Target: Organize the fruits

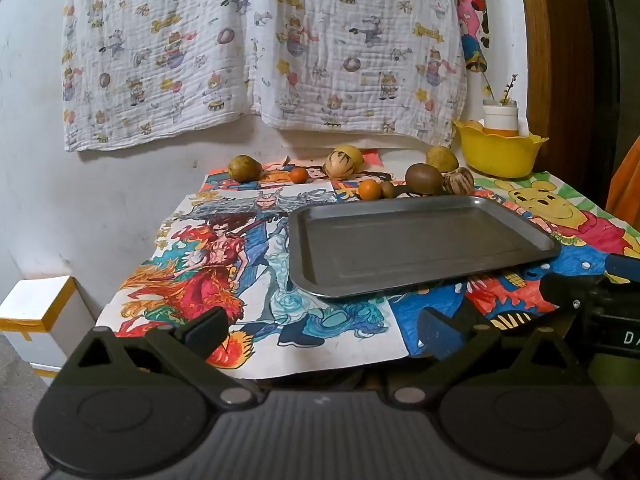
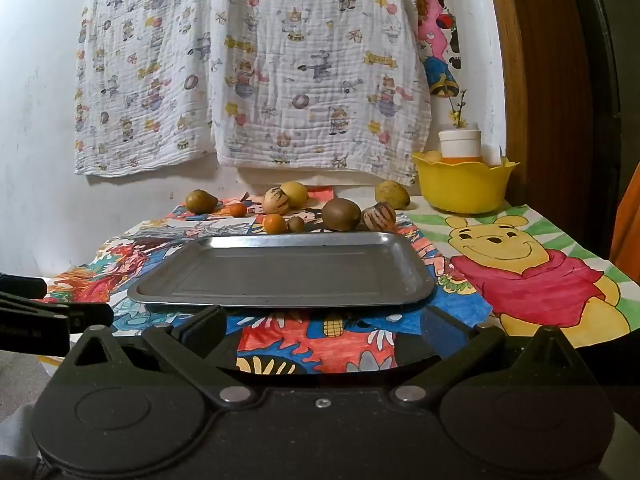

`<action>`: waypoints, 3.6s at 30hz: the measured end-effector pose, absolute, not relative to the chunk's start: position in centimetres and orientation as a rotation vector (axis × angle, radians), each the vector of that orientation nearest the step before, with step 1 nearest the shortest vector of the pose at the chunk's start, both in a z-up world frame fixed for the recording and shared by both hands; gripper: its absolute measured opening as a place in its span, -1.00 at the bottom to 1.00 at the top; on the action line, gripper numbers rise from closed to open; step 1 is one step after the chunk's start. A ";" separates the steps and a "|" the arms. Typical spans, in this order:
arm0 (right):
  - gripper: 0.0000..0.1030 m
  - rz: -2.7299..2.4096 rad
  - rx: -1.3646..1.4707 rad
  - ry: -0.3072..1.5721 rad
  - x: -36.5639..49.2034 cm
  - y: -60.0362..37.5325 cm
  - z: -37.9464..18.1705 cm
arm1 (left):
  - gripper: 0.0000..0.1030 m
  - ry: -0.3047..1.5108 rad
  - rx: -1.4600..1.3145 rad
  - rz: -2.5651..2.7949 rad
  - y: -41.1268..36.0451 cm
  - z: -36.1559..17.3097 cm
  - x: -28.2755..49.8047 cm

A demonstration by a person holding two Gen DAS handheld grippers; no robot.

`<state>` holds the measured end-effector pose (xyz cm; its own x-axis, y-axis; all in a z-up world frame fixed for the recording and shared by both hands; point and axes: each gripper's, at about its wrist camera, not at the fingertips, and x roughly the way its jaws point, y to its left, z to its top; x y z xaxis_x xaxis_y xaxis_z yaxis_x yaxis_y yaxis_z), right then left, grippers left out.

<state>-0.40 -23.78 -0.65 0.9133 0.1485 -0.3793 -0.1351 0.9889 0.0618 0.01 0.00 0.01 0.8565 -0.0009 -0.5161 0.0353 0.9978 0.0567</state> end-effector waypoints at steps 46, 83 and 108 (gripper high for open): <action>0.99 0.148 0.040 0.405 -0.3 -23.8 -0.9 | 0.99 0.553 0.068 -0.018 0.0 0.0 0.1; 0.99 0.136 0.093 0.407 1.4 -24.8 -1.4 | 0.99 0.572 0.118 -0.032 -0.4 -0.9 2.4; 0.99 0.251 -0.036 0.444 12.2 -21.9 1.2 | 0.99 0.642 0.064 -0.066 4.6 0.9 13.5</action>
<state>12.23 -21.86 1.25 0.8726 0.2325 -0.4295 -0.2481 0.9685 0.0203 13.52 4.58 0.91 0.7989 -0.0413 -0.6001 0.0812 0.9959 0.0396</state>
